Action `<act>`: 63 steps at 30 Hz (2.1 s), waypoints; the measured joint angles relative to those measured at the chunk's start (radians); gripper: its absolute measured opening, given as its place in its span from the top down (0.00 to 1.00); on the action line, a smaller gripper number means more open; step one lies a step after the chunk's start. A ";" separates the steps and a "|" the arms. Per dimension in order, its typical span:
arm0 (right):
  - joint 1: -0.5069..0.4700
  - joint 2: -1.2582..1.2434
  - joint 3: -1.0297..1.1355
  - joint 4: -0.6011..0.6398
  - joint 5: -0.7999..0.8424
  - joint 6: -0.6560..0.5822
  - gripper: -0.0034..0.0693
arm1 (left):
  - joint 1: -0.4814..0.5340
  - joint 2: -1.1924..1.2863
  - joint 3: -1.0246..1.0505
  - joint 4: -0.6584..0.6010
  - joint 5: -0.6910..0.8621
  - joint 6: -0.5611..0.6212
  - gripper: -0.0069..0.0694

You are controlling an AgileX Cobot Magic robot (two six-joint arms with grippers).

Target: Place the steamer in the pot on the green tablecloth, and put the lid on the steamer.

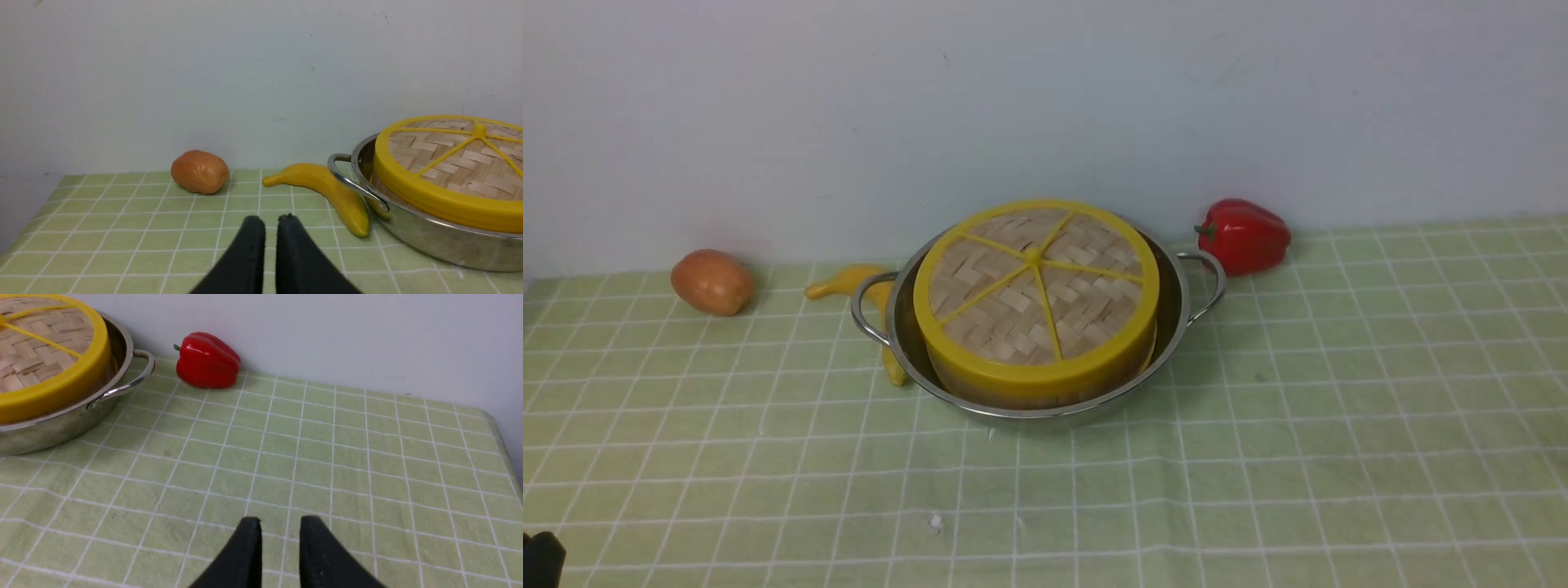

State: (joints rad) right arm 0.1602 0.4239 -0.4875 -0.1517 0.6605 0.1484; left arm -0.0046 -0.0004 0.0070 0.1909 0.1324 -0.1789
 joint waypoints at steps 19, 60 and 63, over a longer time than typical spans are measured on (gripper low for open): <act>-0.198 -0.235 0.087 -0.010 -0.100 0.035 0.63 | 0.000 0.000 0.000 0.000 0.000 -0.003 0.80; -0.222 -0.420 0.478 0.042 -0.295 0.131 0.62 | 0.000 -0.001 0.001 0.000 0.000 -0.003 0.70; -0.222 -0.420 0.478 0.043 -0.295 0.131 0.62 | 0.000 -0.001 0.001 0.000 0.000 -0.003 0.70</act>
State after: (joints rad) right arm -0.0620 0.0034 -0.0098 -0.1087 0.3655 0.2797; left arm -0.0046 -0.0010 0.0082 0.1909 0.1321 -0.1820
